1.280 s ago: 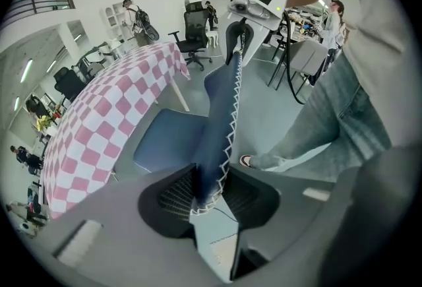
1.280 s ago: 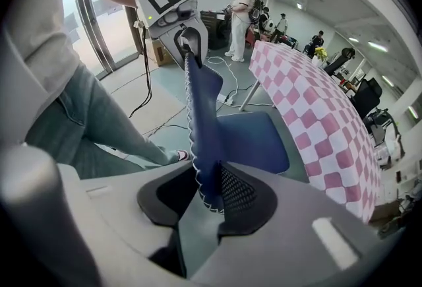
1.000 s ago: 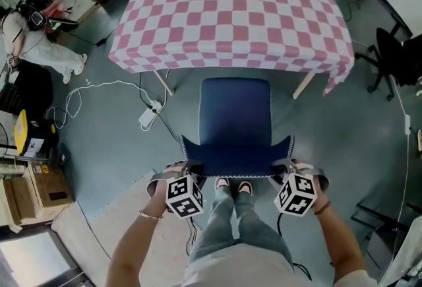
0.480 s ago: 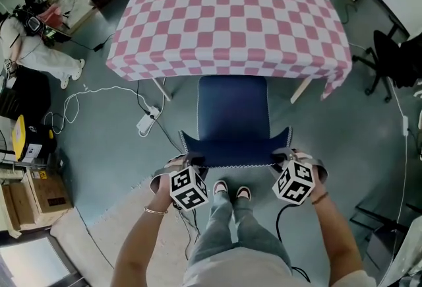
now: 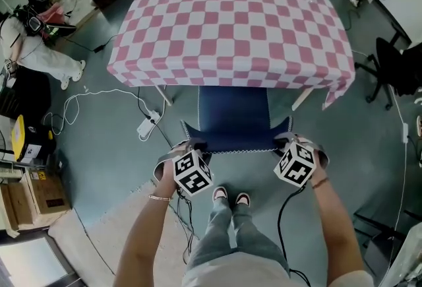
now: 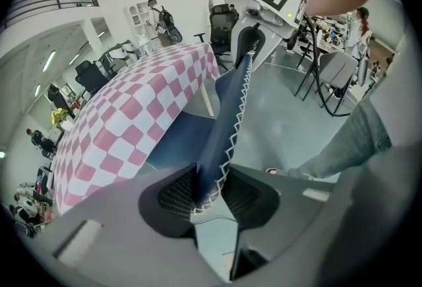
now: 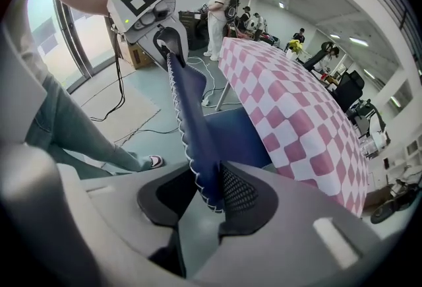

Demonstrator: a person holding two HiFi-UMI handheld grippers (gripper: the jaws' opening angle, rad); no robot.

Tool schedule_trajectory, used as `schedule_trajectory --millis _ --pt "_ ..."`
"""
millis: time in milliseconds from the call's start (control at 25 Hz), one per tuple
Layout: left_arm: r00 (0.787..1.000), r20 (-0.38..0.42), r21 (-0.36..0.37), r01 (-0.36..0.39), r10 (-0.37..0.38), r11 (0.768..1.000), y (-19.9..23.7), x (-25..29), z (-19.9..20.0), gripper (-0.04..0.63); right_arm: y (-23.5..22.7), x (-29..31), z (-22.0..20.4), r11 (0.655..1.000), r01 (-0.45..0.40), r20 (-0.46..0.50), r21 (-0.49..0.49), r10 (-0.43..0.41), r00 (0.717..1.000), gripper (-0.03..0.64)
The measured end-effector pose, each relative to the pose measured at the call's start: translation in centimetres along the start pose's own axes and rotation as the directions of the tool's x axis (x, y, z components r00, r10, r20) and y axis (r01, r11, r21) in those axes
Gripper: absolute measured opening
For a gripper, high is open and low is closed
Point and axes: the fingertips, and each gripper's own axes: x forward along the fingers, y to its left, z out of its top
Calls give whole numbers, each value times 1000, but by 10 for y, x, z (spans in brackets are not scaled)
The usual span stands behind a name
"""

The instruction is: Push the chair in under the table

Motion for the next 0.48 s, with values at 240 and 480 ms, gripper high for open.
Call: schedule_trajectory --millis 240,480 --pt "999 12 -23 -48 48 999 34 13 11 103 -35 10 11 999 30 1 19 -30 1000 109" --pt "997 10 -38 -76 77 996 63 20 13 106 -54 17 25 999 33 18 28 -34 999 109"
